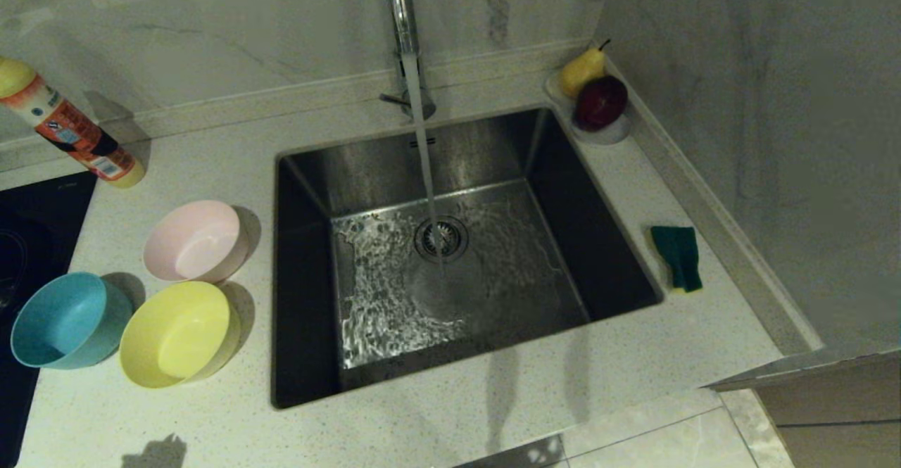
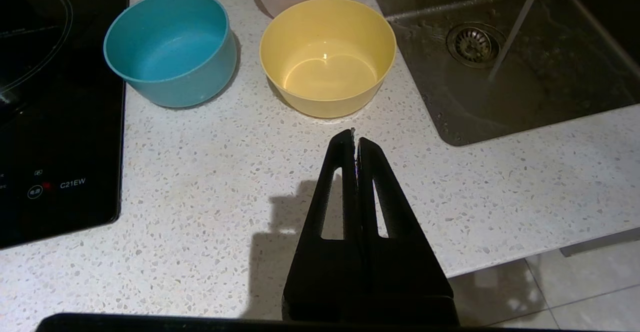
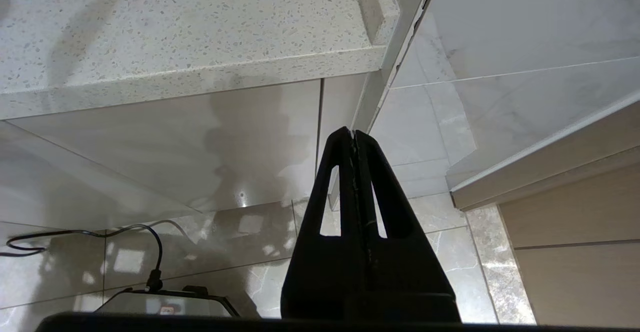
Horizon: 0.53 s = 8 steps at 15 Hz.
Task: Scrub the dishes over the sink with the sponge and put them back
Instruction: Pick up a bowl and the sponge
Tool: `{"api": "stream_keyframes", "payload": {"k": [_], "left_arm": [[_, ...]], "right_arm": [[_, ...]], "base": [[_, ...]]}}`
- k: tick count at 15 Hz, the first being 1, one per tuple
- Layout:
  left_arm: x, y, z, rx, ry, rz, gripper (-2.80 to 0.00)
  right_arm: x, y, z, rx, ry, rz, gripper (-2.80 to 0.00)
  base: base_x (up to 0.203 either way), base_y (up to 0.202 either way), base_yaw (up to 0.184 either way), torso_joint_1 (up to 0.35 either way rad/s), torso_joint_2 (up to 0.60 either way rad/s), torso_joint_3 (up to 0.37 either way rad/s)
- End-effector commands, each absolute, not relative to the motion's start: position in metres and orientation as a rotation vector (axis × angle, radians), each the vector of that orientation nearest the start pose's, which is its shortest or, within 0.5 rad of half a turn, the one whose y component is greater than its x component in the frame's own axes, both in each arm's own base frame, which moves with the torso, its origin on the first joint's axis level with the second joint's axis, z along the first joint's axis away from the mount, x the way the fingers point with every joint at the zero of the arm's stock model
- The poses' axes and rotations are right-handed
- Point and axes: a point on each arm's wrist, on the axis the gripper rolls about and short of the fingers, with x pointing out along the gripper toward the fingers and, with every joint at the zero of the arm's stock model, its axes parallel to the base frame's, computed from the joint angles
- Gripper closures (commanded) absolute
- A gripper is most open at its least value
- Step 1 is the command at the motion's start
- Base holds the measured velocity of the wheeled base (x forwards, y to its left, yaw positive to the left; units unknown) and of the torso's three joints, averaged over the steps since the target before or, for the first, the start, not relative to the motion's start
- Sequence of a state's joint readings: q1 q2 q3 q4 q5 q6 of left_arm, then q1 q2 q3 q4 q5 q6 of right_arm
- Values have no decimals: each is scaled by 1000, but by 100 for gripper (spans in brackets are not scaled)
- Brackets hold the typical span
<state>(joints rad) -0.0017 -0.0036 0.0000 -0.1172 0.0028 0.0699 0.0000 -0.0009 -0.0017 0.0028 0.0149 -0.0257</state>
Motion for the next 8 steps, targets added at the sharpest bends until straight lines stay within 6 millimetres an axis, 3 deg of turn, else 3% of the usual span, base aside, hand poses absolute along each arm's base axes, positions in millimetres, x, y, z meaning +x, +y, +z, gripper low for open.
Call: {"api": "stream_keyframes", "payload": {"k": [1, 8], "left_arm": [[-20, 0, 76, 75, -77, 0, 0], [-20, 0, 76, 75, -78, 1, 0]], "right_arm": [[-23, 0, 76, -26, 1, 15, 0], [-23, 0, 75, -34, 3, 15, 0]], "base": [[0, 0, 0, 0, 0, 0], [0, 0, 0, 0, 0, 0]]}}
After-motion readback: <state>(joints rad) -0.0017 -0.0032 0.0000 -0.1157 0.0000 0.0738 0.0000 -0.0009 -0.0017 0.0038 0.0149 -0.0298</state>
